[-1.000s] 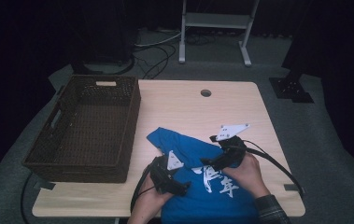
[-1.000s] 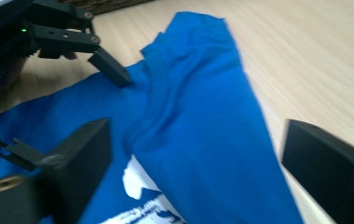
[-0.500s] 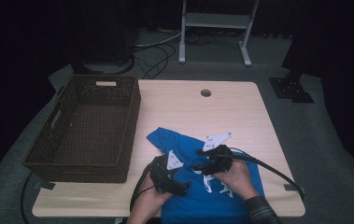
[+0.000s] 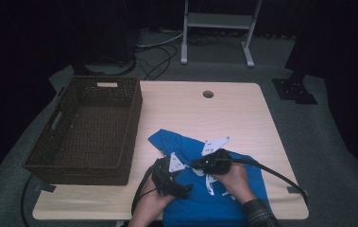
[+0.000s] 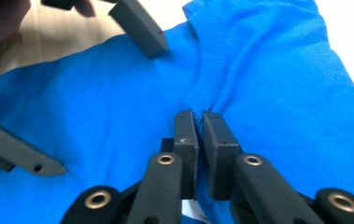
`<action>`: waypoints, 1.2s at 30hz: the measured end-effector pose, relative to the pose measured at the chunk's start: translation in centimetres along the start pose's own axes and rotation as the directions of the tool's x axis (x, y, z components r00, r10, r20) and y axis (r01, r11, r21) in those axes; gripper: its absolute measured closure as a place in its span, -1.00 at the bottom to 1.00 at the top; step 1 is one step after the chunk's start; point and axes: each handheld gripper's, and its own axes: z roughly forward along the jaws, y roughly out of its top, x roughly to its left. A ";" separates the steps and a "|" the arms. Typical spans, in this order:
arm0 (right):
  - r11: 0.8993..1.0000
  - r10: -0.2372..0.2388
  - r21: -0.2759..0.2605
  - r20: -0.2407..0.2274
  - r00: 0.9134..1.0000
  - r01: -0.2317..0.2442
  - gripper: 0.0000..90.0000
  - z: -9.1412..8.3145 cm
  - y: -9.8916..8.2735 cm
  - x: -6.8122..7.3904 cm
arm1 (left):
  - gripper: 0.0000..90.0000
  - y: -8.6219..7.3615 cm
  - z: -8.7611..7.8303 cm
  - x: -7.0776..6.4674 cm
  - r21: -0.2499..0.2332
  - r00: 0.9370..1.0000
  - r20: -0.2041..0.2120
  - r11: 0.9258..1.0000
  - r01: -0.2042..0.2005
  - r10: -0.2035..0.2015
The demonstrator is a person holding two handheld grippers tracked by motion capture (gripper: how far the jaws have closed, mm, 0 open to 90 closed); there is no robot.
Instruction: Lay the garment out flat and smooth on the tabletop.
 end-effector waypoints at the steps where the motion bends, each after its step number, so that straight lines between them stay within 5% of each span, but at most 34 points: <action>1: 1.000 0.004 -0.005 0.003 1.000 -0.004 0.92 -0.1 0.0 -0.2 | -0.95 0.0 0.0 0.0 0.000 1.000 0.000 1.000 0.000 0.000; 6: 0.997 0.043 -0.064 0.011 0.999 -0.042 0.92 -1.0 0.7 -1.5 | -0.95 0.0 0.0 0.0 -0.003 1.000 -0.002 1.000 0.005 -0.005; 14: 0.978 0.141 -0.159 0.047 0.989 -0.132 0.92 -3.0 1.7 -6.4 | -0.95 0.0 0.0 0.0 0.000 1.000 -0.003 1.000 0.003 -0.003; 29: 0.958 0.194 -0.232 0.084 0.977 -0.170 0.92 -3.9 3.9 -13.0 | -0.95 0.0 0.0 -0.1 0.001 1.000 -0.004 1.000 0.005 -0.005; 36: 0.945 0.264 -0.228 0.097 0.960 -0.236 0.91 -3.4 3.9 -16.5 | -0.95 0.1 0.1 -0.1 0.001 1.000 -0.010 1.000 0.007 -0.007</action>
